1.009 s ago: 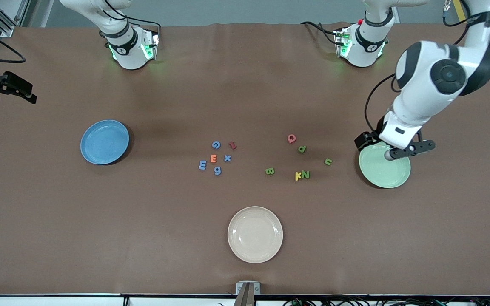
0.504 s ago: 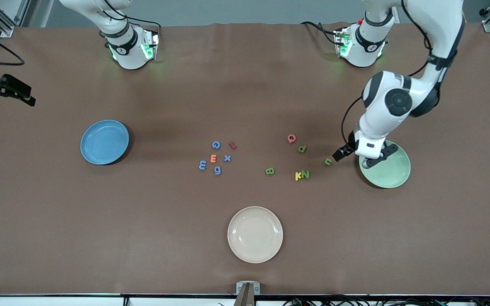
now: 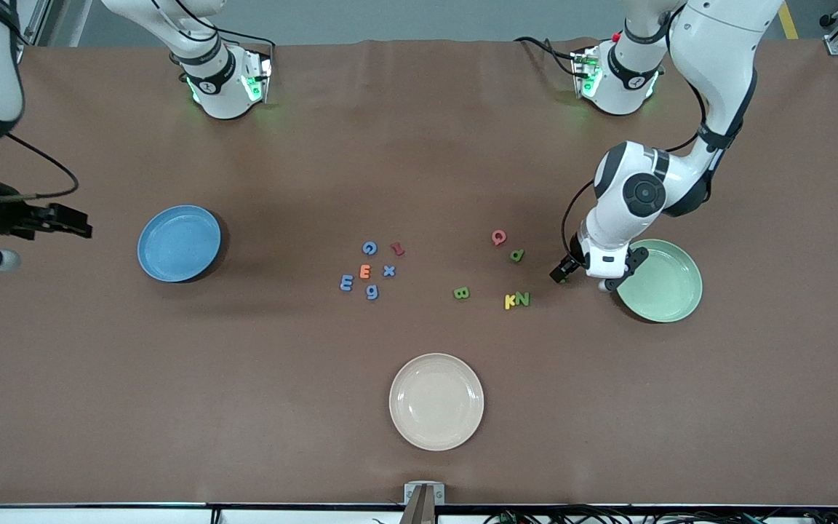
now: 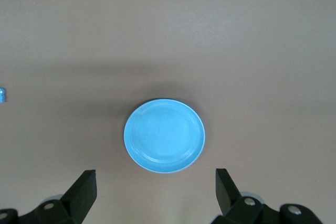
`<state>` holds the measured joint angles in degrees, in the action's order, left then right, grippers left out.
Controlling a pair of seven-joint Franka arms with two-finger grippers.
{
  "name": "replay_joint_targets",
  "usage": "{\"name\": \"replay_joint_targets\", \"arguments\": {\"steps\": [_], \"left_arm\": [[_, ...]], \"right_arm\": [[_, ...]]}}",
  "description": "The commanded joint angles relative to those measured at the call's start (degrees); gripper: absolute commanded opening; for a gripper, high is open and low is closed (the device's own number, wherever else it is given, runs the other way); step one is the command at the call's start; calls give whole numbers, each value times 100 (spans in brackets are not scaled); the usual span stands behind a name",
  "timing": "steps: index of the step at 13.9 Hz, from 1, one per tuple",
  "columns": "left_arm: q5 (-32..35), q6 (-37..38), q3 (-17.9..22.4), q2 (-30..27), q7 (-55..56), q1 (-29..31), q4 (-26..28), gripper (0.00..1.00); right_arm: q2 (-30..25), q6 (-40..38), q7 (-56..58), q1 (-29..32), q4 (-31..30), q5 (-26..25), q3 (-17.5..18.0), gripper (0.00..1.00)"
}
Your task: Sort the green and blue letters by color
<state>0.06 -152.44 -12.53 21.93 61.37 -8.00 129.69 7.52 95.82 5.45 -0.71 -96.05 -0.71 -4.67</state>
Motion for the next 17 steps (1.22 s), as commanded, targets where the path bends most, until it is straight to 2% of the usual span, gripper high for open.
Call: {"name": "replay_joint_targets", "arguments": {"steps": [1, 3, 6, 9, 10, 11, 12, 13, 17], "left_arm": [[-6, -66, -4, 197, 191, 0, -163, 74], [-6, -66, -12, 285, 227, 9, -268, 71], [-14, -66, -4, 504, 236, 0, -479, 69], [-6, -66, 5, 611, 236, -9, -559, 62], [-6, -66, 5, 637, 227, -9, -559, 56], [3, -66, 5, 637, 227, -9, -559, 41], [38, -58, 5, 576, 227, -9, -559, 13], [56, -23, 5, 471, 201, 43, -568, 0], [546, 617, 31, -30, 130, 193, -690, 0]], "right_arm": [[337, 182, -1154, -594, 148, -9, 36, 100], [469, 323, -1905, -1078, 139, 192, 27, 100], [627, 595, -2355, -1387, 130, 702, 27, 100], [829, 1008, -3057, -1843, 95, 721, 27, 100], [926, 1166, -3294, -1993, 95, 721, 27, 100], [1022, 1298, -3418, -2107, 95, 721, 27, 100], [1075, 1386, -3489, -2152, 95, 721, 27, 100], [1137, 1457, -3551, -2205, 87, 721, 27, 100], [1208, 1869, -3569, -2293, -150, 721, 27, 100]]}}
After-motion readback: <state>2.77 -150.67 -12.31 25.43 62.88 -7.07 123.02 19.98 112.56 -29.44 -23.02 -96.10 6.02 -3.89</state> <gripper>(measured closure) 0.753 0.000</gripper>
